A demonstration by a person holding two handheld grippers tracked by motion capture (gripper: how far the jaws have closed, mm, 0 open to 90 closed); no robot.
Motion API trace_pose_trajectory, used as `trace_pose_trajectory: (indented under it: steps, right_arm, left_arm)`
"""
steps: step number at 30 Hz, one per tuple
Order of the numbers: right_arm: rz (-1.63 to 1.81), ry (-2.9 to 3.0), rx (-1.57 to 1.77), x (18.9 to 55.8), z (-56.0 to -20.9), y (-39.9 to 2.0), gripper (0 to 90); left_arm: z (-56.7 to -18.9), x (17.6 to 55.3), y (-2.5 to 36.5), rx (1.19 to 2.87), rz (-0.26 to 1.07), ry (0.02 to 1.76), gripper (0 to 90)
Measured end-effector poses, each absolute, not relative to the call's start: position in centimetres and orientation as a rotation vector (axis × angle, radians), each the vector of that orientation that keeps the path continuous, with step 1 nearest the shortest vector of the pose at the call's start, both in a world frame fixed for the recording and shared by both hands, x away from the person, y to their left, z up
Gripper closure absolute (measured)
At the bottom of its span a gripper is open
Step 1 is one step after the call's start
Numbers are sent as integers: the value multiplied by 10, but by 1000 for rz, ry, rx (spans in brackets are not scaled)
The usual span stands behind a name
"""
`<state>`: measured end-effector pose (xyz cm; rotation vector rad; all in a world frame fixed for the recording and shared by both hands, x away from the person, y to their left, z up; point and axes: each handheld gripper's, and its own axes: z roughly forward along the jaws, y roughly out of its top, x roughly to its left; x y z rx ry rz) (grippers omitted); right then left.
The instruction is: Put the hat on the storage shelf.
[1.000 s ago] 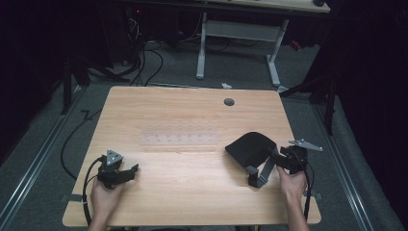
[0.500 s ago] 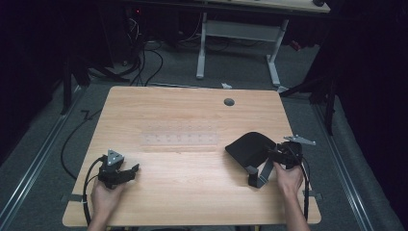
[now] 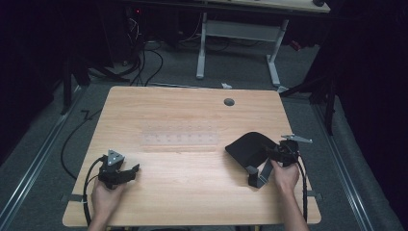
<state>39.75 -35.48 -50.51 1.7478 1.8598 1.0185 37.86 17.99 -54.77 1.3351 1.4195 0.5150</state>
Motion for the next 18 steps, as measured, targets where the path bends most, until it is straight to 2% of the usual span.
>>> trace_pose_trajectory:
  steps: [2,5,6,9,10,11,15,18]
  right_arm:
    - [1033,1863,1769,400,-508,-354,480]
    - [1046,1872,1767,400,-508,-354,514]
    - [1074,1880,1775,399,-507,-355,565]
    - [1098,1889,1774,398,-506,-357,616]
    - [1120,1908,1756,396,-503,-358,670]
    - [1120,1908,1756,396,-503,-358,670]
    - [1161,1930,1711,388,-498,-357,769]
    - [1171,1939,1686,386,-498,-357,798]
  left_arm:
    - [-548,379,180,1334,515,1420,312]
    - [-548,379,180,1334,515,1420,312]
    - [-548,379,180,1333,515,1420,312]
    - [-548,379,180,1333,515,1421,312]
    - [-548,379,180,1332,516,1422,312]
    - [-548,379,180,1332,516,1422,311]
    - [-548,379,180,1331,516,1422,311]
    - [-548,379,180,1331,516,1422,311]
